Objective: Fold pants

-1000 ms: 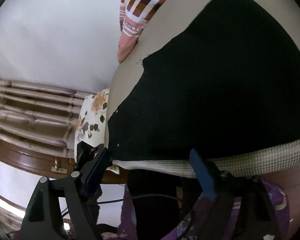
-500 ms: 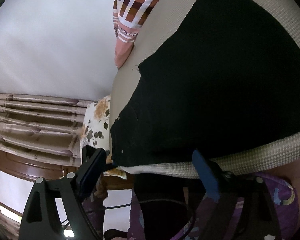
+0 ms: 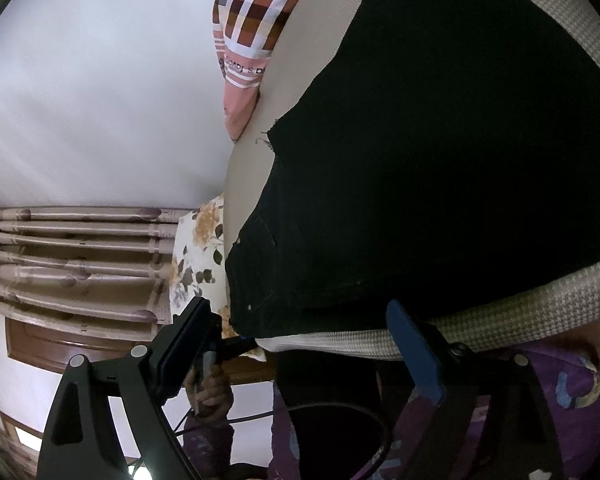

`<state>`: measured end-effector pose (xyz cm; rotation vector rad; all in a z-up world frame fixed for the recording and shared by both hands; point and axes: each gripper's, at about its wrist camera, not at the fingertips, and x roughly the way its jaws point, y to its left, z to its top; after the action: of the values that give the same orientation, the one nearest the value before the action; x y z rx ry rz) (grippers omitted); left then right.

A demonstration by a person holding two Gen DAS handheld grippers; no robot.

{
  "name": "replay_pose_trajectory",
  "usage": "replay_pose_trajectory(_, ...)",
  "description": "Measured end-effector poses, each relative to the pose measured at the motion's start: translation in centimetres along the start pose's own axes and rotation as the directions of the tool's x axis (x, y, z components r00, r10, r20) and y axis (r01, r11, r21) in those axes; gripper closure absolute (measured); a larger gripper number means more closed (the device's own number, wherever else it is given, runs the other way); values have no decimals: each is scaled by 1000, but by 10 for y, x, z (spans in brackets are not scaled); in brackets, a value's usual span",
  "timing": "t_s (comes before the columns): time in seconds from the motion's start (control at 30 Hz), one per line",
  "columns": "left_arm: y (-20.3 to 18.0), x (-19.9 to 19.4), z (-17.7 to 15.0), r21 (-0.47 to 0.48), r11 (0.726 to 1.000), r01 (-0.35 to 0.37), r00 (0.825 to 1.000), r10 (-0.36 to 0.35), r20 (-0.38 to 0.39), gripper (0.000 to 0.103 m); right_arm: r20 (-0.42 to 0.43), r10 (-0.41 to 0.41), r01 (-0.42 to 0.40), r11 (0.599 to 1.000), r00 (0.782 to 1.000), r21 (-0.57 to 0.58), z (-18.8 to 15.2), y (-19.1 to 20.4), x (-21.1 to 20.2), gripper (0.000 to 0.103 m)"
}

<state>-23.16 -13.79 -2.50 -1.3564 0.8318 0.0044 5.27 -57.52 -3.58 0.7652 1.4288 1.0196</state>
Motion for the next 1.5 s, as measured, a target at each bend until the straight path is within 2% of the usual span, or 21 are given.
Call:
replay_pose_trajectory(0.1, -13, 1, -15, 126, 991, -54, 996, 44, 83, 4, 1, 4, -4, 1000, 1000, 1, 0, 0, 1, 15)
replay_pose_trajectory(0.2, -24, 7, -32, 256, 956, -144, 983, 109, 145, 4, 0, 6, -6, 1000, 1000, 4, -2, -1, 3, 15)
replay_pose_trajectory(0.27, -28, 10, -37, 279, 941, -191, 974, 146, 174, 5, -1, 6, -6, 1000, 1000, 4, -1, -1, 4, 15)
replay_pose_trajectory(0.33, -26, 10, -38, 268, 942, -200, 970, 151, 191, 9, -2, 5, -5, 1000, 1000, 3, -1, -1, 3, 15)
replay_pose_trajectory(0.37, -24, 9, -37, 257, 944, -207, 967, 158, 200, 17, -2, 5, -5, 1000, 1000, 2, -1, -1, 4, 15)
replay_pose_trajectory(0.4, -22, 7, -36, 244, 942, -230, 961, 179, 212, 34, -2, 4, -4, 1000, 1000, 3, -1, -1, 4, 15)
replay_pose_trajectory(0.47, -19, 7, -33, 216, 931, -295, 941, 244, 234, 62, -2, 5, -5, 1000, 1000, 6, -1, -1, 4, 14)
replay_pose_trajectory(0.53, -19, 8, -33, 203, 928, -311, 933, 259, 249, 64, -2, 6, -6, 1000, 1000, 6, -1, -1, 3, 14)
replay_pose_trajectory(0.6, -32, 15, -39, 246, 881, -405, 899, 334, 285, 65, -1, 1, -1, 1000, 1000, 0, -1, 0, 3, 14)
replay_pose_trajectory(0.67, -43, 17, -46, 292, 835, -467, 870, 375, 319, 69, -1, -3, 3, 1000, 1000, -3, -1, 0, 2, 14)
replay_pose_trajectory(0.8, -66, 16, -54, 347, 777, -525, 835, 392, 387, 72, 0, -5, 5, 1000, 1000, -5, -1, -1, 2, 14)
replay_pose_trajectory(0.97, -102, 23, -68, 431, 667, -608, 781, 406, 474, 72, 1, -3, 3, 1000, 1000, -6, -1, -2, 1, 14)
replay_pose_trajectory(1.07, -115, 28, -74, 459, 622, -634, 764, 411, 498, 72, 2, -3, 3, 1000, 1000, -7, -1, -1, 2, 14)
replay_pose_trajectory(1.2, -124, 31, -78, 480, 584, -654, 749, 415, 516, 72, 3, -3, 3, 1000, 1000, -7, -2, -1, 2, 14)
replay_pose_trajectory(1.5, -137, 36, -90, 506, 552, -663, 742, 397, 540, 72, 1, -18, 18, 999, 1000, -34, -2, 5, 2, 14)
